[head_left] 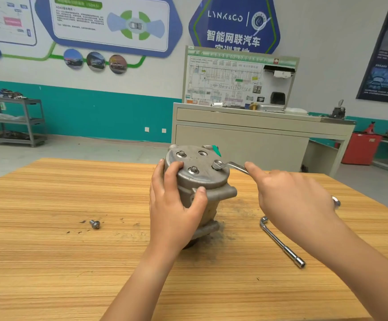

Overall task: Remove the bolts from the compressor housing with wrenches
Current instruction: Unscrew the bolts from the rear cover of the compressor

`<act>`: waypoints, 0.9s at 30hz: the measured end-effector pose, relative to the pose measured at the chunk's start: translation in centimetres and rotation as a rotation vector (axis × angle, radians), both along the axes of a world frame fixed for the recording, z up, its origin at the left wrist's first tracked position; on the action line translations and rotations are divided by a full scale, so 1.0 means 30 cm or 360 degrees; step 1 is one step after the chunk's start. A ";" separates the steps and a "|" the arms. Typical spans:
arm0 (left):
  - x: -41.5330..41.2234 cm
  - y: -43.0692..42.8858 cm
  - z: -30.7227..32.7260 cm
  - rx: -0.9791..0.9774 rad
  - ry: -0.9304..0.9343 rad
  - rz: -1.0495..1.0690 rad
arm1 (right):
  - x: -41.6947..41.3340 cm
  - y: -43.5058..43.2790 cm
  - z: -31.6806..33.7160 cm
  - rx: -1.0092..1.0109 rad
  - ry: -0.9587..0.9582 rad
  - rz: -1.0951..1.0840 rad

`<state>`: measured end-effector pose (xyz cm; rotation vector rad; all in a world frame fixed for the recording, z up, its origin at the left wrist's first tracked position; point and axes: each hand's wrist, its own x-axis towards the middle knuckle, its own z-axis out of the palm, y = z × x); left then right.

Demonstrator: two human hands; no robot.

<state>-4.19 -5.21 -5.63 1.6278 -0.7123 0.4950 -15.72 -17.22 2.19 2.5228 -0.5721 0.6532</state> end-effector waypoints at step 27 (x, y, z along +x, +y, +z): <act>0.061 0.060 -0.010 -0.0016 0.0004 -0.0181 | 0.347 -0.212 0.054 -0.0083 -0.1086 0.0903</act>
